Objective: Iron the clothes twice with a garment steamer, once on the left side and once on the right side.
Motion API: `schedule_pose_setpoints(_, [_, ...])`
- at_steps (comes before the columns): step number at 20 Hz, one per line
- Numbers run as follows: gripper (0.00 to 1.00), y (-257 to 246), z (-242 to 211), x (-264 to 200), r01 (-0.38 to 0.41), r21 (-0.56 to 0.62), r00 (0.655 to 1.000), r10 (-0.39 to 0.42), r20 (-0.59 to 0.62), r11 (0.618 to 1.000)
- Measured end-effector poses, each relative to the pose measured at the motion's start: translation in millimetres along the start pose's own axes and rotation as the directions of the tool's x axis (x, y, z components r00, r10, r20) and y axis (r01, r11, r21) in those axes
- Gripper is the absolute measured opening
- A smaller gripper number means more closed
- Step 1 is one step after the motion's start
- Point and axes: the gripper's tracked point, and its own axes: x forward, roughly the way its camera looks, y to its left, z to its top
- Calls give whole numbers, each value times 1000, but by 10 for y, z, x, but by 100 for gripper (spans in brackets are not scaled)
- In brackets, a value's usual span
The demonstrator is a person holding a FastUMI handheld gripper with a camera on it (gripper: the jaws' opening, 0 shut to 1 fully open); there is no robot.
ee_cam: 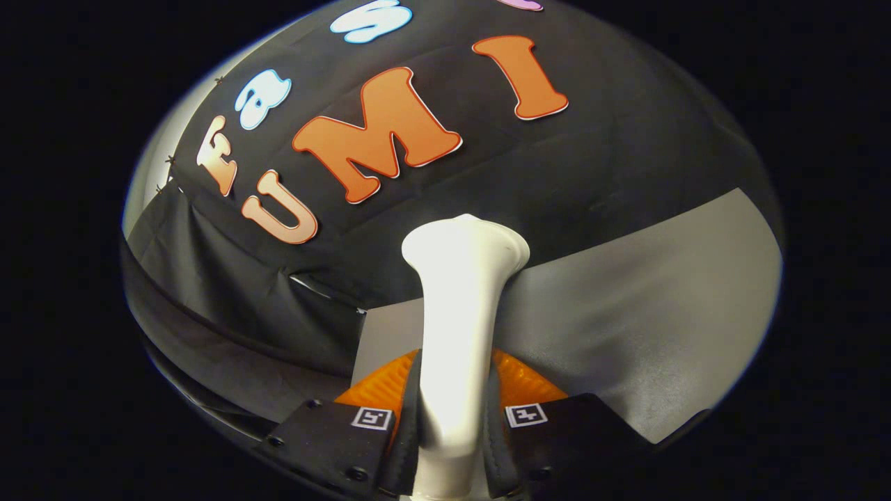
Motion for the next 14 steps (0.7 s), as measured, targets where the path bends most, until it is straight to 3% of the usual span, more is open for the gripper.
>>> schedule_pose_setpoints(4, [45, 189, 166, -489, -26, -37, 985, 32, 167, 999])
schedule_pose_setpoints(7, [45, 274, 131, -962, -6, -99, 945, 38, 325, 995])
schedule_pose_setpoints(11, [45, 535, -68, -1608, -28, -160, 892, 97, 442, 987])
schedule_pose_setpoints(14, [45, 591, -197, -2091, 1, -169, 836, 92, 542, 986])
